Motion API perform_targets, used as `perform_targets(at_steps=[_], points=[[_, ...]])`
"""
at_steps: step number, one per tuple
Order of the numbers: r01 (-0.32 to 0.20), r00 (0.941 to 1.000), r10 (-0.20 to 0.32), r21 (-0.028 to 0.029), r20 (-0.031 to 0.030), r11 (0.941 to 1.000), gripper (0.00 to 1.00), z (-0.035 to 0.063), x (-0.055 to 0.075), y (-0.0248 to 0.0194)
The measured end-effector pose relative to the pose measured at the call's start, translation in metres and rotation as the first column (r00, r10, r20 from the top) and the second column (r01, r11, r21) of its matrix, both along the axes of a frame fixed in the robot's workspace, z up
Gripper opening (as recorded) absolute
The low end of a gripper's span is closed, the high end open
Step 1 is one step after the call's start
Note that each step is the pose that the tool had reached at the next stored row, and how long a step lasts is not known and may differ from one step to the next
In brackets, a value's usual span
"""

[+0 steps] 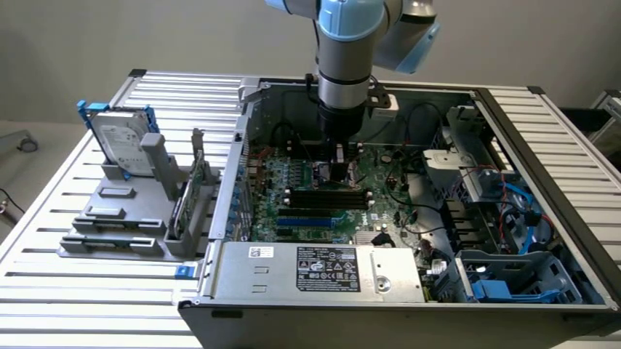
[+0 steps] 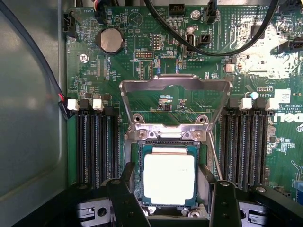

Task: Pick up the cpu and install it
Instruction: 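Place the cpu into insertion slot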

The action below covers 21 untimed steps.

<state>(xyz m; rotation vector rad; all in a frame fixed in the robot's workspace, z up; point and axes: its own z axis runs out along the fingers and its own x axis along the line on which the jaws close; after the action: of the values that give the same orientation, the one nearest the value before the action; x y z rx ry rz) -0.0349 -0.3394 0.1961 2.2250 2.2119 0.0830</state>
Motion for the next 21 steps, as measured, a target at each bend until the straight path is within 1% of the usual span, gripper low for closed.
perform_targets(at_steps=[7,12,17,19,21], points=[[0.0,1.0,0.0,0.0001,0.0001,1.0,0.62,0.0015,0.0,0.0001],[0.0,1.0,0.0,0.0001,0.0001,1.0,0.62,0.007,0.0,0.0],[0.0,1.0,0.0,0.0003,0.0002,1.0,0.62,0.0158,0.0,0.0001],[0.0,1.0,0.0,0.001,0.0,1.0,0.61,0.0185,0.0,0.0],[0.0,1.0,0.0,0.0022,0.0001,1.0,0.47,0.0201,-0.001,0.0]])
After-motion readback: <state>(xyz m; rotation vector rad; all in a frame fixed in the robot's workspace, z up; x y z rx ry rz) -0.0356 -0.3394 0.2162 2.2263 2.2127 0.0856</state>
